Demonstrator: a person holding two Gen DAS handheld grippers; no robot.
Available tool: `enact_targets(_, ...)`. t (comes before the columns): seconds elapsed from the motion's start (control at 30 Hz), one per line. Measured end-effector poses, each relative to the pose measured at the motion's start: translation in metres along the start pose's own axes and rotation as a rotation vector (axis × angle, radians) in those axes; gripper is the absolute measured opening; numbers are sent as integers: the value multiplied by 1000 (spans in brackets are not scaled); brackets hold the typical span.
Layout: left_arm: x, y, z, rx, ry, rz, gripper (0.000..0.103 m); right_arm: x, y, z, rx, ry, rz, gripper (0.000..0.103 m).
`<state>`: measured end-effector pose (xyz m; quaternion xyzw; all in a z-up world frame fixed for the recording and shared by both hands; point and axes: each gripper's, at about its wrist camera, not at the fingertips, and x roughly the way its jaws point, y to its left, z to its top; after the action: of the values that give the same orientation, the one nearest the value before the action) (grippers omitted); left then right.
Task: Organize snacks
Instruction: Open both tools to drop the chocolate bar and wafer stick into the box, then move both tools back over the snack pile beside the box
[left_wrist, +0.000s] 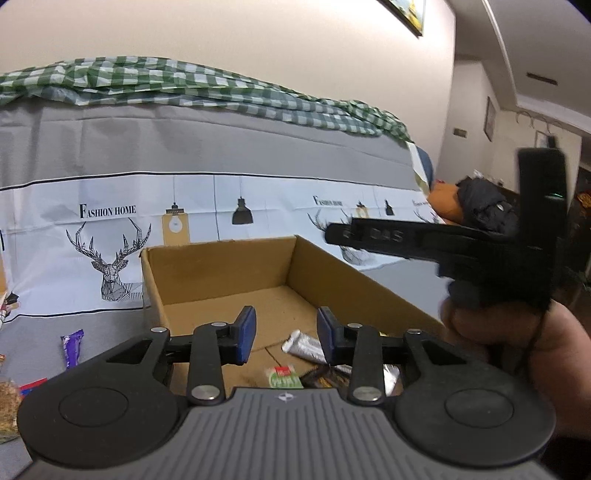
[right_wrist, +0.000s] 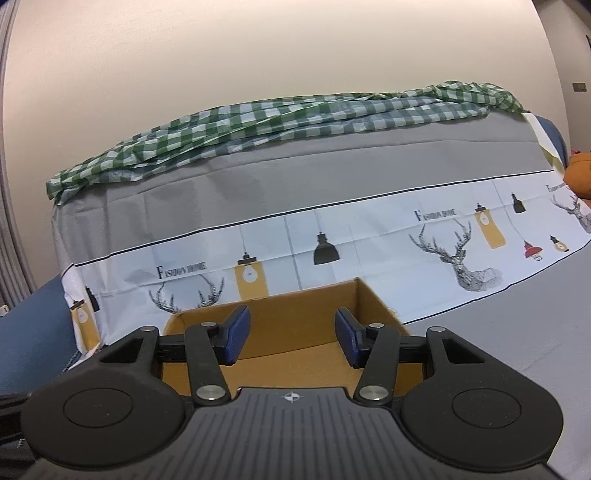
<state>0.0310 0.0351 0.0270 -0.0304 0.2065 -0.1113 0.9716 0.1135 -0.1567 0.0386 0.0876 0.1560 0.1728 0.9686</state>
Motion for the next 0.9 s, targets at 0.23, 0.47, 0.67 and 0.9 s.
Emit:
enact_targets(0.23, -23, 27, 10, 59, 121, 40, 40, -7, 17, -5, 13, -19, 26, 42)
enact_targets(0.47, -42, 96, -5, -54, 131, 134, 52, -7, 34, -13, -12, 5, 65, 42)
enact_targets(0.67, -53, 154, -8, -279, 144, 294, 34, -4, 54, -25, -55, 73, 125, 42)
enact_targets(0.9, -46, 185, -12, -396, 200, 399, 33, -10, 104, -41, -174, 126, 324, 42)
